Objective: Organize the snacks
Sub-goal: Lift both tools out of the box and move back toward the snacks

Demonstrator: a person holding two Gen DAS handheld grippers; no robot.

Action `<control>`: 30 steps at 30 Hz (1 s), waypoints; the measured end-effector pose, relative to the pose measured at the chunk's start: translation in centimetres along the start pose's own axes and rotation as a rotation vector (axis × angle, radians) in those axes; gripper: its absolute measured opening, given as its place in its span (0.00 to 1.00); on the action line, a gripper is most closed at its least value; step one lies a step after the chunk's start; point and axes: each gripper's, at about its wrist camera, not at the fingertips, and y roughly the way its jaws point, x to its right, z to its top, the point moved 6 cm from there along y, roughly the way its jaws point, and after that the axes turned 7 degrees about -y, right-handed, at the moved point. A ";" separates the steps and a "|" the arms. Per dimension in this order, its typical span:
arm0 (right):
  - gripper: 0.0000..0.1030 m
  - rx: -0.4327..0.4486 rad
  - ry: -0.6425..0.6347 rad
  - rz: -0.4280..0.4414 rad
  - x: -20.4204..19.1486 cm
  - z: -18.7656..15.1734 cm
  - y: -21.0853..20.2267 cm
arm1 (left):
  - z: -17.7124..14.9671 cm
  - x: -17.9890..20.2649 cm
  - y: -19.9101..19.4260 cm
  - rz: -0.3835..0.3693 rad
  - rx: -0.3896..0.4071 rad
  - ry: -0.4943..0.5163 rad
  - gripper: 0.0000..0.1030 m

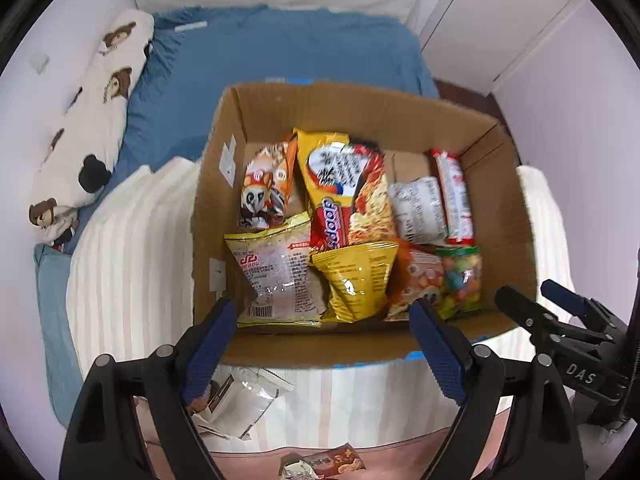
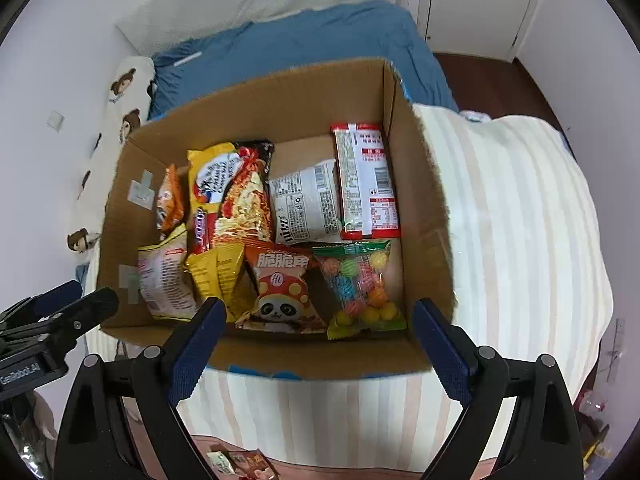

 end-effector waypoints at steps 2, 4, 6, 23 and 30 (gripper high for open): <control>0.93 0.030 0.000 0.007 -0.2 -0.5 -1.2 | -0.5 0.4 -1.5 0.002 0.048 0.017 0.86; 0.93 0.066 0.003 0.018 -0.4 -1.1 -2.6 | -1.3 0.7 -3.1 -0.003 0.089 0.028 0.86; 0.93 0.107 0.009 0.039 -0.8 -2.0 -4.2 | -2.2 0.9 -4.6 -0.007 0.133 0.039 0.86; 0.85 -0.003 0.207 0.351 -5.5 -20.0 -1.7 | -18.8 -8.8 -5.3 0.059 0.189 -0.103 0.86; 0.73 -0.229 0.351 0.433 -7.8 -28.6 7.6 | -27.8 -13.9 2.8 0.118 -0.016 -0.196 0.86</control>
